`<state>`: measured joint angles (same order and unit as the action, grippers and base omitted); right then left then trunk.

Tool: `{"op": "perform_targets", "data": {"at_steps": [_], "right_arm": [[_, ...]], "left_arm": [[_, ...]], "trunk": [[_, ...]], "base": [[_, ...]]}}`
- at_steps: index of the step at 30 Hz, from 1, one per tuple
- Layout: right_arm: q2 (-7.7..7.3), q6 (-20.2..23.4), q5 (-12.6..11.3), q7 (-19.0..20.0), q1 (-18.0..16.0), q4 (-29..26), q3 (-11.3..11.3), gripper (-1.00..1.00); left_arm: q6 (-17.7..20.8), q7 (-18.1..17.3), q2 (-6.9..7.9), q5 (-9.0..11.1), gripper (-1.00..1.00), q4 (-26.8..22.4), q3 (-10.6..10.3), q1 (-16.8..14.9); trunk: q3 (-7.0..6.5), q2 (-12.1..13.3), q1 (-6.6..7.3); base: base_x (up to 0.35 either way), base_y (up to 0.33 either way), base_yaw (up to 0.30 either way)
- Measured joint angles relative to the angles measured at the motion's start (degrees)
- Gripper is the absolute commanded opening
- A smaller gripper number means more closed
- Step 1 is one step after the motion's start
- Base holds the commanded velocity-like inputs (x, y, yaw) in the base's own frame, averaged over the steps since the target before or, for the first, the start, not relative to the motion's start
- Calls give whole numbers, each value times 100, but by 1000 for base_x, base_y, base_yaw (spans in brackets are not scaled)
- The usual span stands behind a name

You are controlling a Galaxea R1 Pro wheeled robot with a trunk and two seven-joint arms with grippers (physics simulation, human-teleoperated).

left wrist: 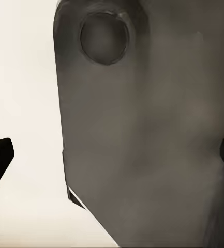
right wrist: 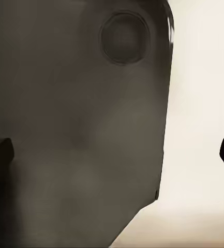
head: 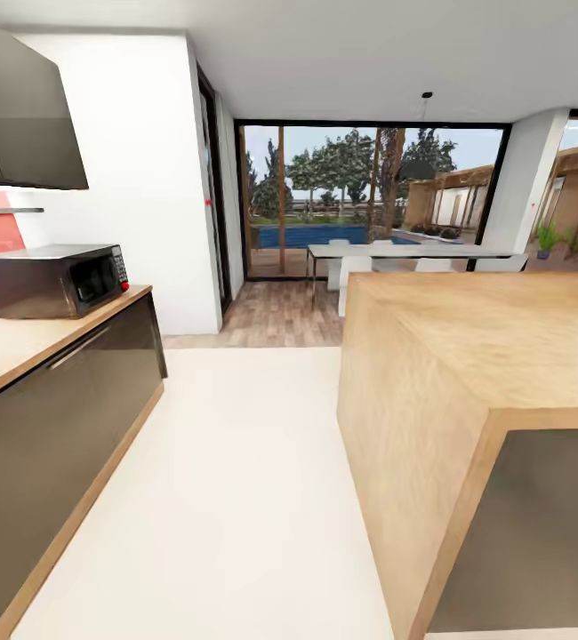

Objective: Set up a coffee station on the kitchen countertop: keep the coffee maker on the countertop, move the bottle of coffee from the kitchen shelf to the counter next to the coffee maker, place a paper coffee filter on top of the coffee maker, put the saucer next to the coffee maker with the coffee cup on the saucer, and place the electric kettle next to the coffee maker.

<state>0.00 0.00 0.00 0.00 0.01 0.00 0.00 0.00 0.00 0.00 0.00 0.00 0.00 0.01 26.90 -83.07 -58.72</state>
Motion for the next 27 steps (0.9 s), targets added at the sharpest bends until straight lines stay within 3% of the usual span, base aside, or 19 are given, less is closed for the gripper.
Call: {"op": "perform_targets", "data": {"at_steps": [9, 20, 27], "right_arm": [[199, -138, 5, -7, -80, -270, -18, 100], [210, -273, 8, -16, -85, -287, -23, 100], [210, -363, 15, -23, -82, -287, -22, 100]], "left_arm": [[126, 3, 270, -258, 100, 41, 249, 295], [123, 8, 274, -254, 100, -286, 262, 646], [121, 12, 265, -253, 100, -339, 263, 648]], "trunk": [[-2, 1, 0], [-2, 1, 0], [-2, 1, 0]], "base": [[0, 0, 2], [0, 0, 240], [0, 0, 276]]}}
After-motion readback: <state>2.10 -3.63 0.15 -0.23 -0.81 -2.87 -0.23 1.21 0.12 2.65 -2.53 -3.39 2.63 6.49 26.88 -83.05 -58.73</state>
